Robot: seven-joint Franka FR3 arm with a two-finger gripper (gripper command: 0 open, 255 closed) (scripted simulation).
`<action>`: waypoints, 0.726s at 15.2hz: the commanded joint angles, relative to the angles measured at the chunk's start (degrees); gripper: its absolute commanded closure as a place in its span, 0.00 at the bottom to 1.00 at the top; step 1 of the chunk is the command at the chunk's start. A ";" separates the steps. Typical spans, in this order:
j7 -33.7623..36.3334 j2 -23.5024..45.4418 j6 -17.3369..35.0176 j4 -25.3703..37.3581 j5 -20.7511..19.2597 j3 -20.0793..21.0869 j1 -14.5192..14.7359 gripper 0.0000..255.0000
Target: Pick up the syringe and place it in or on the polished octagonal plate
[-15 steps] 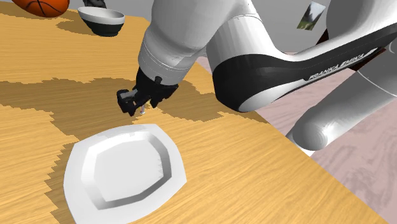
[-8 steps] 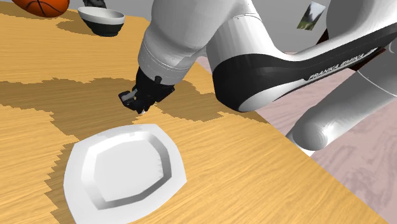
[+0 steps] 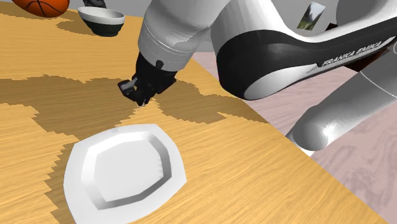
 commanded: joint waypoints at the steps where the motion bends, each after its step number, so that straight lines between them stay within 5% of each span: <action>1: -0.74 -0.26 -1.33 1.25 0.52 -0.33 0.14 1.00; 11: -3.97 -1.25 -8.25 8.00 2.48 -1.71 0.58 1.00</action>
